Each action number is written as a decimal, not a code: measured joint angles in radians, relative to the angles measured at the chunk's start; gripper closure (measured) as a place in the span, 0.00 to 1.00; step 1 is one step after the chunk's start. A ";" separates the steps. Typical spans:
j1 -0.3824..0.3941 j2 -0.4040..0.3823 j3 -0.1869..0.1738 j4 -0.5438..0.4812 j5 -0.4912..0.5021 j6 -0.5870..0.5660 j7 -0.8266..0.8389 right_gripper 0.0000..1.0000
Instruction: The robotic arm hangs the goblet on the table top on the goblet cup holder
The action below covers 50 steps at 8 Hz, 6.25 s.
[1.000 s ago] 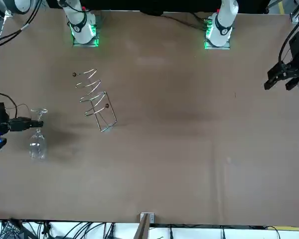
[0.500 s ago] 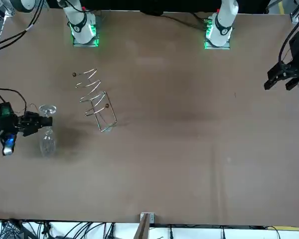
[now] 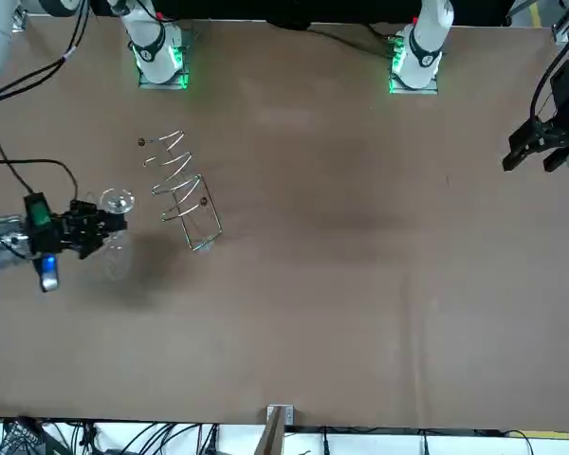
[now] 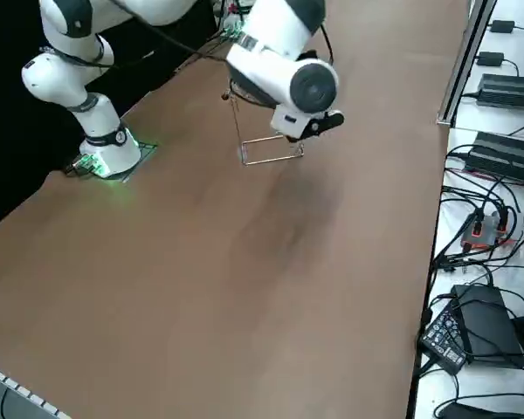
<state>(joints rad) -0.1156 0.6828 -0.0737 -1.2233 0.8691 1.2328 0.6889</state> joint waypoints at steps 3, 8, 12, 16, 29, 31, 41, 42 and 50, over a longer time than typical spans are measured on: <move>0.042 0.000 -0.001 -0.007 -0.007 0.006 0.068 0.91; 0.075 0.003 -0.002 -0.056 -0.028 0.006 0.104 0.91; 0.092 0.003 -0.002 -0.085 -0.028 0.007 0.106 0.91; 0.110 0.003 -0.001 -0.098 -0.028 0.006 0.106 0.91; 0.125 -0.010 -0.013 -0.042 -0.060 0.008 0.065 0.01; 0.102 -0.027 -0.017 0.063 -0.192 0.009 -0.094 0.00; 0.177 -0.386 0.002 0.035 -0.896 0.141 -0.692 0.00; 0.184 -0.432 0.010 -0.021 -0.905 0.154 -0.692 0.00; 0.179 -0.824 0.021 -0.480 -0.910 0.295 -0.688 0.00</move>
<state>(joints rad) 0.0638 -0.1411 -0.0526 -1.7034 -0.0405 1.5276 0.0012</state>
